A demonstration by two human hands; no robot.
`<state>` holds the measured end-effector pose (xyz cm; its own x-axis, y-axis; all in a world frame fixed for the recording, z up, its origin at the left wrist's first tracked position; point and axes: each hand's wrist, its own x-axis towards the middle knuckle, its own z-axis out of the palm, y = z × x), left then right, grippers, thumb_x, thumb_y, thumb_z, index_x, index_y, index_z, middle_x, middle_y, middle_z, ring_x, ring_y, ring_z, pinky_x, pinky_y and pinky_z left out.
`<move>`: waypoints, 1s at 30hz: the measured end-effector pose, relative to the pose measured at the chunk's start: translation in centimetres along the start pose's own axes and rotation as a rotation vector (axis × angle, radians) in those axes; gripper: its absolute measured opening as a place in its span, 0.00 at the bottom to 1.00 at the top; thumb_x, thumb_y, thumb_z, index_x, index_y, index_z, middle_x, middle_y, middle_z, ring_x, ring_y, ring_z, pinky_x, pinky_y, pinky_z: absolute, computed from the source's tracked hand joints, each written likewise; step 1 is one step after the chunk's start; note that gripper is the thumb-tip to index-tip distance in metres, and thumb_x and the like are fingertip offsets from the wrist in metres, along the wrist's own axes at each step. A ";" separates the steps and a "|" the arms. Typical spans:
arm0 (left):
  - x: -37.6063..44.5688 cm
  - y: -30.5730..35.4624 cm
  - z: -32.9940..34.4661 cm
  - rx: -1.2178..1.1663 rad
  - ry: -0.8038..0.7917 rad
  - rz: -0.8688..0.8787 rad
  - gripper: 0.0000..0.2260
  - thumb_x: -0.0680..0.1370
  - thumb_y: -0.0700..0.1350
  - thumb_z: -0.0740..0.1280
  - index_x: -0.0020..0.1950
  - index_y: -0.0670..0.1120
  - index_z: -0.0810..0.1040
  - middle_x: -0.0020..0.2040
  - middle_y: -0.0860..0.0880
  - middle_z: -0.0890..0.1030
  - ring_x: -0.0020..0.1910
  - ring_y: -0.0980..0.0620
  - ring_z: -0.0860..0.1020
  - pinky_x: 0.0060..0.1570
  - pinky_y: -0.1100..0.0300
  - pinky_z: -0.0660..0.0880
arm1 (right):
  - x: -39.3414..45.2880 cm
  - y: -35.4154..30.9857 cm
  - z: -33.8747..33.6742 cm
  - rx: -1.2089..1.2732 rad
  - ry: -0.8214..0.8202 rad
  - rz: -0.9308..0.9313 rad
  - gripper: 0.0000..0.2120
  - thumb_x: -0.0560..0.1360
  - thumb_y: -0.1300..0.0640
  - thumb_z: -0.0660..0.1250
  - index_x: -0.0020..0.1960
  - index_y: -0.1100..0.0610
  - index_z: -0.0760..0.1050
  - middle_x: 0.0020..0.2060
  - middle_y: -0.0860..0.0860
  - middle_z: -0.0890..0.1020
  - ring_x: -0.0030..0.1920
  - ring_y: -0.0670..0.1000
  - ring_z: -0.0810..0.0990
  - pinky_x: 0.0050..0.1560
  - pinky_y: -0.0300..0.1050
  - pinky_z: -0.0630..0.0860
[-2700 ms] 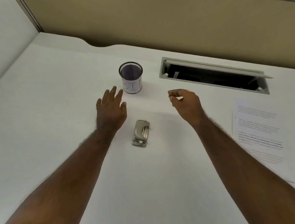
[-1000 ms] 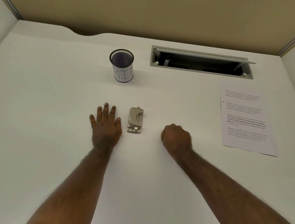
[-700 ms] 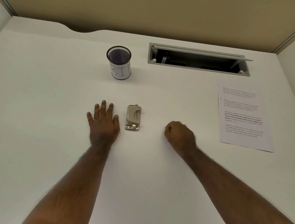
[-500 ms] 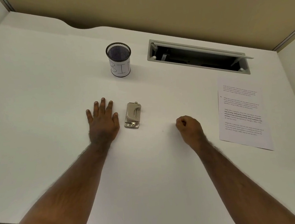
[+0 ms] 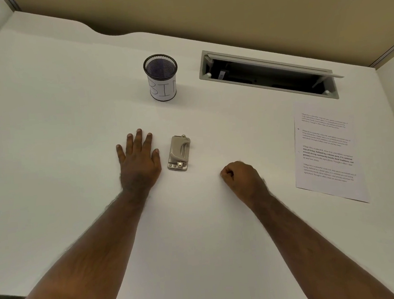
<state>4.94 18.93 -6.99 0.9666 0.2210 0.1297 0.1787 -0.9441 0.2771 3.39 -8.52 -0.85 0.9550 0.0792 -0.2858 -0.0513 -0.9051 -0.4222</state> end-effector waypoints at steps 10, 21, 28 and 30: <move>0.0 0.0 -0.1 -0.009 0.004 0.003 0.23 0.80 0.52 0.54 0.75 0.48 0.66 0.77 0.45 0.64 0.77 0.43 0.59 0.74 0.39 0.51 | 1.0 -2.7 -0.9 -0.299 -0.042 0.048 0.08 0.73 0.59 0.61 0.34 0.56 0.70 0.35 0.50 0.77 0.38 0.54 0.75 0.35 0.42 0.69; -0.1 0.0 -0.2 -0.002 0.008 0.008 0.22 0.80 0.52 0.55 0.74 0.48 0.66 0.77 0.45 0.64 0.77 0.42 0.60 0.73 0.38 0.53 | 2.4 -6.3 -2.1 -0.466 -0.189 0.134 0.07 0.70 0.65 0.65 0.40 0.55 0.70 0.47 0.53 0.82 0.49 0.56 0.82 0.40 0.42 0.72; 0.0 0.0 -0.1 -0.008 0.012 0.006 0.22 0.80 0.52 0.55 0.74 0.48 0.67 0.77 0.45 0.64 0.77 0.42 0.60 0.73 0.38 0.53 | 2.1 -5.5 -1.4 -0.371 -0.123 0.103 0.04 0.68 0.60 0.66 0.38 0.56 0.70 0.45 0.53 0.82 0.45 0.57 0.81 0.39 0.41 0.70; -0.1 -0.1 -0.1 -0.012 0.007 0.005 0.23 0.80 0.52 0.55 0.74 0.48 0.66 0.77 0.45 0.64 0.77 0.42 0.60 0.74 0.38 0.53 | 2.1 -3.7 -1.7 -0.220 -0.099 0.133 0.05 0.66 0.55 0.66 0.39 0.57 0.76 0.42 0.54 0.83 0.45 0.57 0.81 0.39 0.41 0.70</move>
<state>4.86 19.00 -6.94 0.9662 0.2181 0.1375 0.1717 -0.9421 0.2879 6.10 -5.68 1.58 0.9104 -0.0158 -0.4134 -0.0993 -0.9784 -0.1813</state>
